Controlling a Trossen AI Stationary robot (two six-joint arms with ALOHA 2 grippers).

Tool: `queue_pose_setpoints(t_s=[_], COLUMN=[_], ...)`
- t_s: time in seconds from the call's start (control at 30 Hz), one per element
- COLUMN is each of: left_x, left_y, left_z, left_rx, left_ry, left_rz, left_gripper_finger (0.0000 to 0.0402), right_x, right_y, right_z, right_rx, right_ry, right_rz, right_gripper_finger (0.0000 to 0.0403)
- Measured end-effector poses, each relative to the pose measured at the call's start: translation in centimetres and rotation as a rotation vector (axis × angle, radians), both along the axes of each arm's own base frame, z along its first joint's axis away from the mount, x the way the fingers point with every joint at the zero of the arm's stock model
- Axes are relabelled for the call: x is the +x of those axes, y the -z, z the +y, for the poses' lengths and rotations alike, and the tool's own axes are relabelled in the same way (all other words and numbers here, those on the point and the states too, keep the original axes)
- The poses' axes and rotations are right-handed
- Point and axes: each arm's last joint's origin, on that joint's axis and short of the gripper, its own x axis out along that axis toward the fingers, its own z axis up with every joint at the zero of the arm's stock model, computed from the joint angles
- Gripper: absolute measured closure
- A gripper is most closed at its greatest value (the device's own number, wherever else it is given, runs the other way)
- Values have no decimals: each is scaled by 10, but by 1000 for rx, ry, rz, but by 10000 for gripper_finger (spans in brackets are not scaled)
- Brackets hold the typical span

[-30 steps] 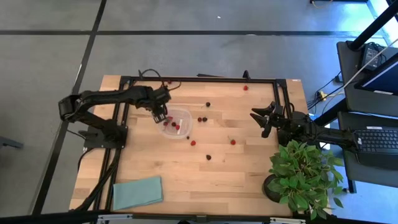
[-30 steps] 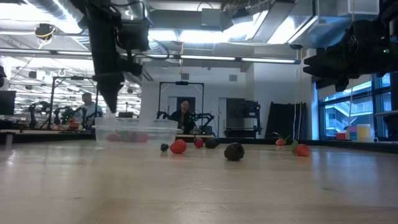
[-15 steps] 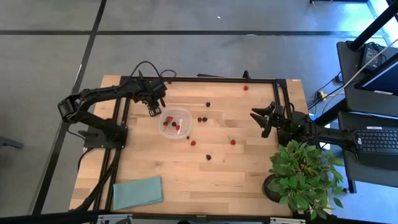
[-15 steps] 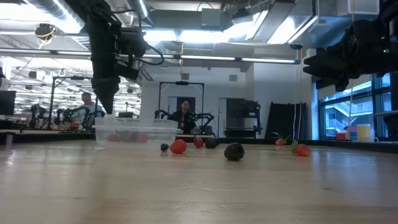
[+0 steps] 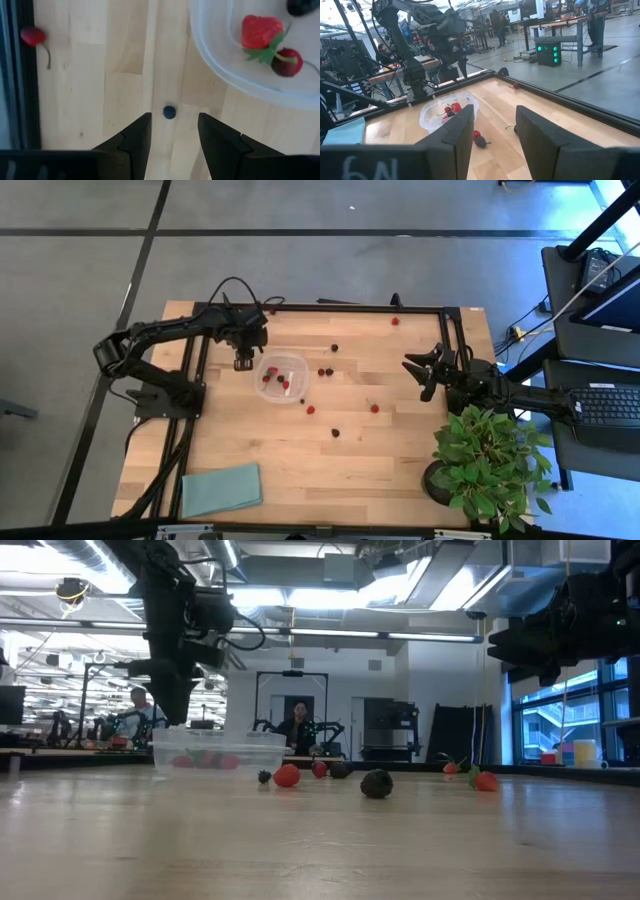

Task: Pick and placing Produce into tupperware
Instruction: Put the top blueberry into the transparent container

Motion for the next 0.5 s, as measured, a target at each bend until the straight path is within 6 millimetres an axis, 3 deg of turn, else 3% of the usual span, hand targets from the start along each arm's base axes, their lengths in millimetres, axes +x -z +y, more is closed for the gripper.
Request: queue_pose_setpoints(t_s=[0.17, 0.5], left_x=[-5, -1], left_y=[0, -3], left_z=[8, 18], left_rx=[-71, -41], left_ry=[-131, -335], left_rz=[-72, -207], left_gripper_finger=[247, 247], right_x=[0, 0], right_y=[0, 0], right_z=[0, 0], right_rx=[1, 3], right_ry=[0, 0], right_rz=[0, -1], right_gripper_finger=[253, 253])
